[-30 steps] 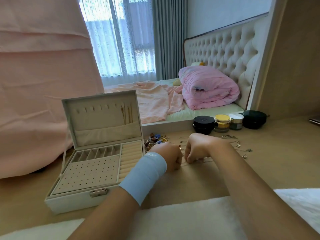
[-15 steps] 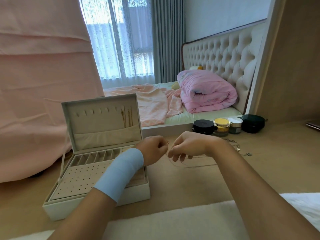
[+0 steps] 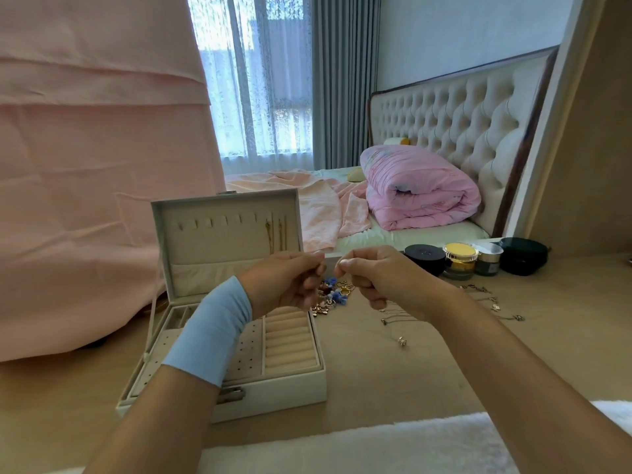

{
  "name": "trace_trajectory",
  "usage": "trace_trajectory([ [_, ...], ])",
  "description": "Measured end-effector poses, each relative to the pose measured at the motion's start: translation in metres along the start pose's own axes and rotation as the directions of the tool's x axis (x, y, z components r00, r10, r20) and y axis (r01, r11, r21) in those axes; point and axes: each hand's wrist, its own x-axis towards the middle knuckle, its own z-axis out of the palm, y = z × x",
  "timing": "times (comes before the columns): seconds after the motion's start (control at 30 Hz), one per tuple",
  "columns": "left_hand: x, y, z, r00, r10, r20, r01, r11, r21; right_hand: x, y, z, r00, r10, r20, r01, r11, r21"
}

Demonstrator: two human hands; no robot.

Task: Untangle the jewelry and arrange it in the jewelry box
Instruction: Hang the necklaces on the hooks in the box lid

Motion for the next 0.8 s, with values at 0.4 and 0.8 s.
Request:
trace_trajectory([
  [0.4,-0.033,0.03,-0.038,0.983,0.181,-0.027,-0.174,0.971,0.162,0.016,-0.042,0.024,0.992,-0.097,-0.083,0.1,0.994,0.033],
  [0.8,-0.031,0.016,-0.087,0.802,0.247,-0.544,-0.151,0.965,0.215,0.093,-0.054,0.071,0.875,-0.377,-0.305,0.266,0.899,-0.348],
])
